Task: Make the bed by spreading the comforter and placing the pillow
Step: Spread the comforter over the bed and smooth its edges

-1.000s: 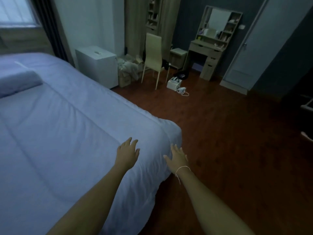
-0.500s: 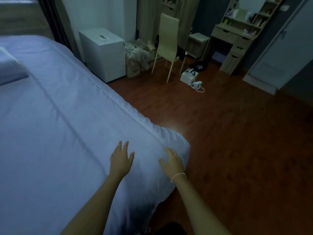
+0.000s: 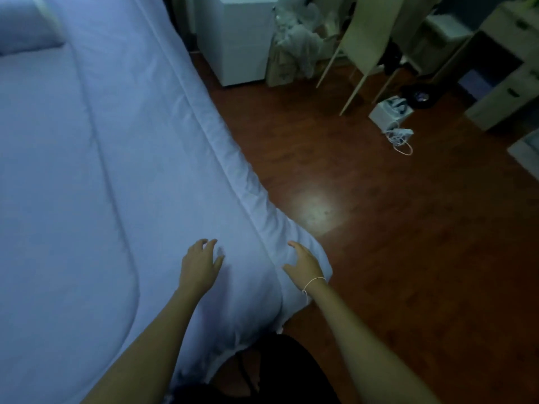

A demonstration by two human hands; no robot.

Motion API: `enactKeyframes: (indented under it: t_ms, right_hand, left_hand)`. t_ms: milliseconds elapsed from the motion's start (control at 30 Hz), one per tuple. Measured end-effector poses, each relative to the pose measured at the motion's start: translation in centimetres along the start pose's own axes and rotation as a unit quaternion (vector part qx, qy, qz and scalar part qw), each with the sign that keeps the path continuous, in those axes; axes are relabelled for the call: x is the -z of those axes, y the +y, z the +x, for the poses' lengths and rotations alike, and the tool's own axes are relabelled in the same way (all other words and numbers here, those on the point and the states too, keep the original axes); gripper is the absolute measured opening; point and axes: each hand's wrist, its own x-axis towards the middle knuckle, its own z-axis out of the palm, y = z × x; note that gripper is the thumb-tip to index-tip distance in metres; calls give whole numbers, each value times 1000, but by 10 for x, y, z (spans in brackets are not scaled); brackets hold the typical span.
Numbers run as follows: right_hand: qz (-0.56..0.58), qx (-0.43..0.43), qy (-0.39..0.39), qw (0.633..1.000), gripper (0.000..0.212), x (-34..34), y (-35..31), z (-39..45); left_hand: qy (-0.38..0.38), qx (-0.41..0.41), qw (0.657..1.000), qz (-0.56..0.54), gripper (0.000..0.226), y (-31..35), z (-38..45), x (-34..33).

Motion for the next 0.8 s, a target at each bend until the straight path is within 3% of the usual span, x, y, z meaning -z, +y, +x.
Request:
enactKeyframes:
  t_ms: [133,300,400,467,533,600,700,767,800]
  right_hand:
    - [-75,-10,-88,993,73,6,14,65]
    - [-150,-62,-169,972,69,-17,39,128]
    - [-160,3,-194,968,57,-38,53,148]
    - [-160,70,-168,970,60,-46,63,154]
    - [-147,115,-144,972,41,-45,75,157]
    - [-105,72,-143,981,23,-42,99,163]
    - [-71,24,-157,985,17,-47,127,175]
    - [24,-40,-164,985,17,-51,118,188]
    - [77,-51,-132,987,20,-48,110,195]
  left_hand:
    - [-38,70,996,48,76,7,7,-39]
    - [-53,110,985,119,95,12,18,-84]
    - [-43,138,978,152,92,16,22,-98]
    - [-21,141,974,173,90,16,19,-105]
    - [1,136,972,189,89,16,16,-110]
    - [24,129,971,200,89,19,16,-121]
    - [44,115,969,214,90,36,21,-138]
    - [63,123,970,202,86,46,24,-144]
    - [78,128,970,193,83,48,25,-143]
